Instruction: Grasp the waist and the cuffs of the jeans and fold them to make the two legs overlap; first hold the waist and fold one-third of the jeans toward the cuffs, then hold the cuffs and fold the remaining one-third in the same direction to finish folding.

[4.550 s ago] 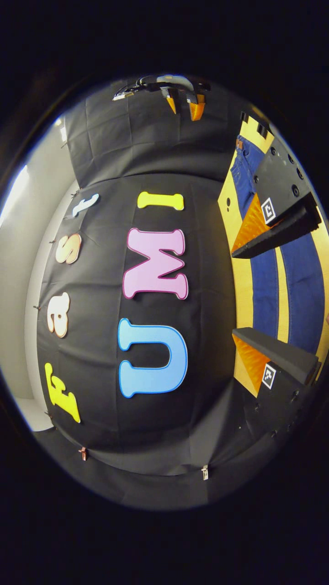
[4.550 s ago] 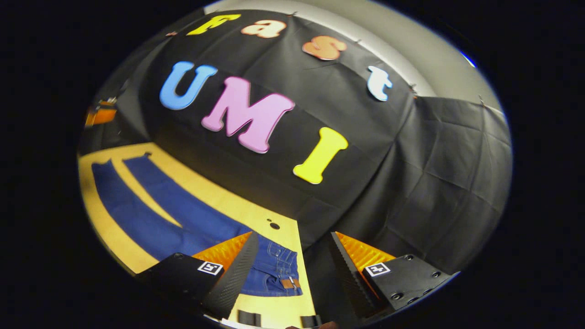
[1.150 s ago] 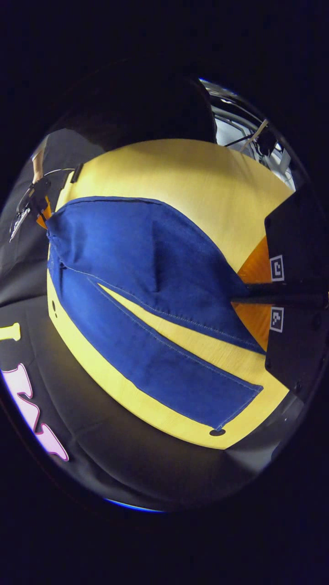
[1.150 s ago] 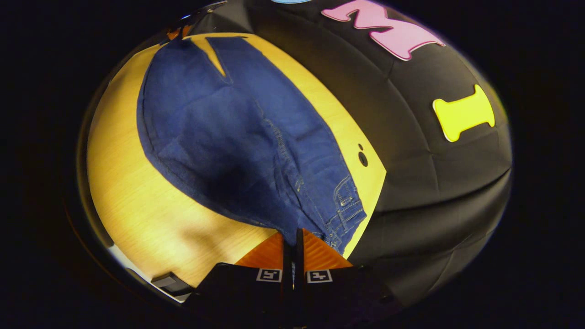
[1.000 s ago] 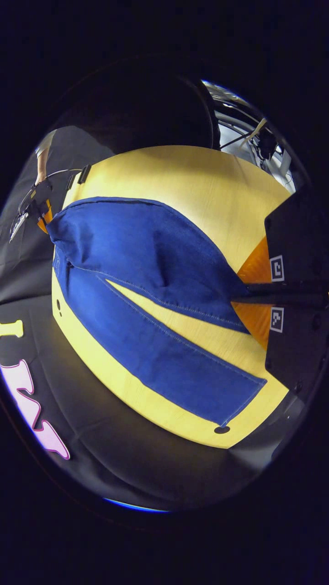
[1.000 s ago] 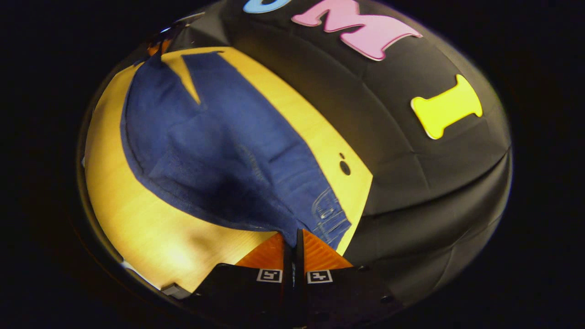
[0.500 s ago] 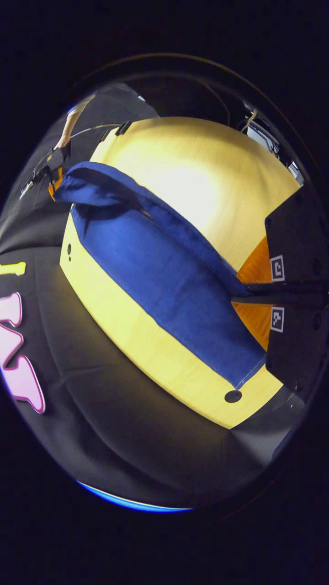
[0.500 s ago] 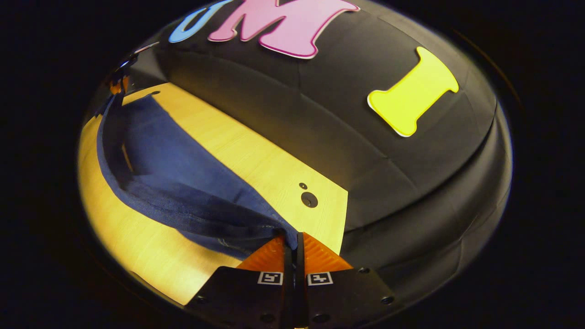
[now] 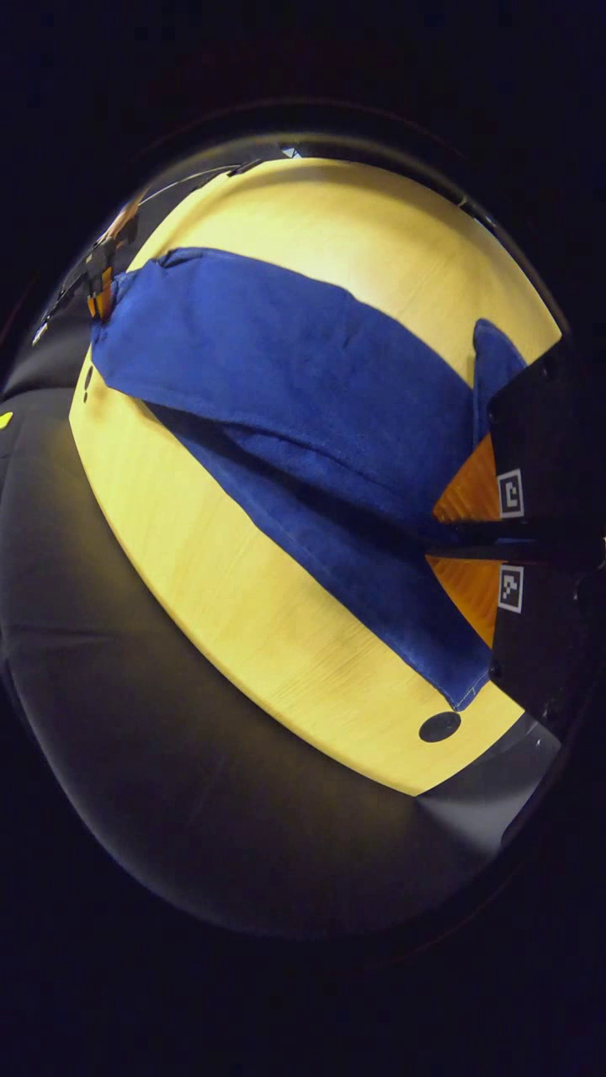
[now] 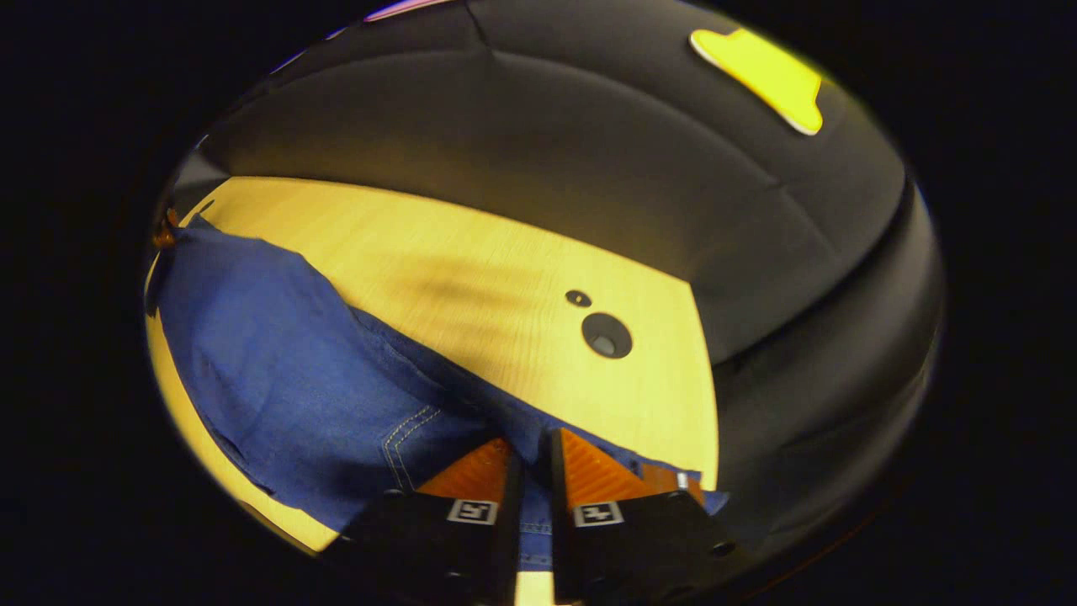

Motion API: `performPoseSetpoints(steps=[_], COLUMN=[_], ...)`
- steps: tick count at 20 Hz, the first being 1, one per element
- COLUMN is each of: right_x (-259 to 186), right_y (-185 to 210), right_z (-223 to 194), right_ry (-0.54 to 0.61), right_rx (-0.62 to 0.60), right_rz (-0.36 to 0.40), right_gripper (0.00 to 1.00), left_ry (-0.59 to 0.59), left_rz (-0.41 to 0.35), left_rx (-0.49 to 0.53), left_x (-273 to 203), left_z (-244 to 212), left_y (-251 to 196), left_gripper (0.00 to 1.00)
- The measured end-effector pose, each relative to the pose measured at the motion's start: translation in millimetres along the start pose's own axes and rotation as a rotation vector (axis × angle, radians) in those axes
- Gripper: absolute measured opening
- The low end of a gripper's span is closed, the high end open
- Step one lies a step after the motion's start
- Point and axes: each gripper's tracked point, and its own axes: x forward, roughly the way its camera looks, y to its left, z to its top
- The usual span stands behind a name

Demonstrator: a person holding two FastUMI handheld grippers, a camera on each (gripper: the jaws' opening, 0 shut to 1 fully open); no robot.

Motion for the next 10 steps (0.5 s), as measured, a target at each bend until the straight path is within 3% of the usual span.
performPoseSetpoints(steps=[1,2,4,5,7,10], right_x=[3.7,4.1,5.1,4.7,-4.6,-36.5], right_y=[1.2,0.6,-2.0,-8.9,-13.2,-26.4], right_z=[0.3,4.4,7.7,6.6,13.2,38.4], right_ry=[-0.009,-0.026,-0.033,-0.032,-0.053,-0.136], right_rx=[0.0,-0.003,0.007,0.009,0.052,0.136], right_rz=[-0.013,-0.026,-0.041,-0.056,-0.042,-0.019], right_gripper=[0.25,0.36,0.39,0.43,0.7,0.96], left_ry=[-0.005,0.001,-0.008,-0.009,-0.015,-0.057], left_rz=[0.03,0.066,0.09,0.117,0.131,0.132], left_rx=[0.008,0.015,0.014,0.007,-0.022,-0.033], left_x=[0.8,0.2,-9.5,-14.6,-16.3,-9.5], left_z=[4.4,7.0,20.1,25.8,19.6,3.0], left_y=[2.4,8.5,13.1,17.9,21.7,31.8], left_gripper=[0.09,0.11,0.65,0.77,1.0,0.99])
